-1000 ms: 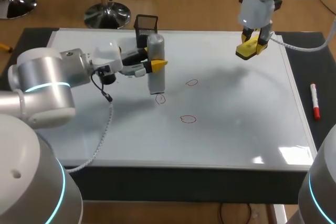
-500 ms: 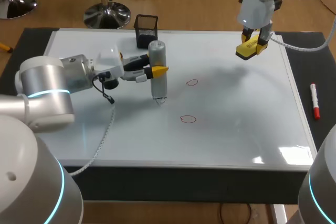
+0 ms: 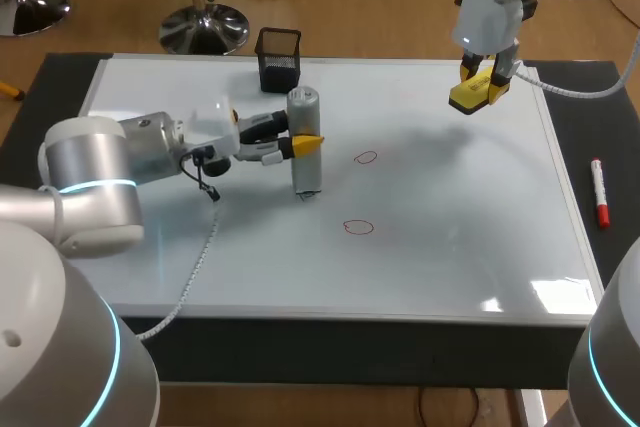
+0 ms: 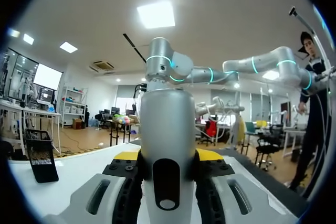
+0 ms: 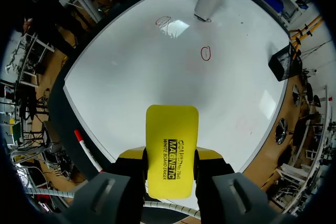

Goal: Pick up the inspection probe, press it on each red-marked spot on the whiteboard one by one, put down the probe, pick up the eraser, and wipe off all the red marks.

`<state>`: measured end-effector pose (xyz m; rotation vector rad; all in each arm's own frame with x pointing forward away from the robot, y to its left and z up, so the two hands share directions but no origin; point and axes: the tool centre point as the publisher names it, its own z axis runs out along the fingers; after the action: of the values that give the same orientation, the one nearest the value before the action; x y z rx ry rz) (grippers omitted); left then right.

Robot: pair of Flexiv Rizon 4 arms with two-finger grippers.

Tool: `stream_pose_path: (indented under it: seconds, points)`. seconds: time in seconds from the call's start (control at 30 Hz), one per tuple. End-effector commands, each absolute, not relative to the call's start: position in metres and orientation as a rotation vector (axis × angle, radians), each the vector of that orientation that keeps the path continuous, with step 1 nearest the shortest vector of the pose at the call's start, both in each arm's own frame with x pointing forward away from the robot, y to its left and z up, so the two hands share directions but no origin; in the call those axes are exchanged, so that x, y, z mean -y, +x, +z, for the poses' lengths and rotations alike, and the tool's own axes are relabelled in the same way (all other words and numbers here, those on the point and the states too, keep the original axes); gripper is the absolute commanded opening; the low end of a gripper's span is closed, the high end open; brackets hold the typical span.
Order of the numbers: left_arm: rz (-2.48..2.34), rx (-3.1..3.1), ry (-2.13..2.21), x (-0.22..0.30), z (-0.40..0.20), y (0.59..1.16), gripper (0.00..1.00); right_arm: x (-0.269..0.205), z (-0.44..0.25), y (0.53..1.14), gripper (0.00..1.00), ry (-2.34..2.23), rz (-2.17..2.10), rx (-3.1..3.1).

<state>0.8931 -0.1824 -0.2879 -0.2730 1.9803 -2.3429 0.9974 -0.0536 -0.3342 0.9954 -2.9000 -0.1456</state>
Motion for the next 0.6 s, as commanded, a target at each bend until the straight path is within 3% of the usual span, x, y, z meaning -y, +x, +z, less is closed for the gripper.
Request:
stream_pose_path:
  seconds: [0.03,0.6]
  points:
    - [-2.351,-1.983,-0.249,0.1828,-0.2885,0.8957,0.0,0.0541,-0.3325,0.9978,0.0,0.996,-0.139,2.896]
    - [-2.363,-1.98,-0.255,0.1786,-0.298,0.894,0.0,0.0541,-0.3325,0.9978,0.0,0.996,-0.139,2.896]
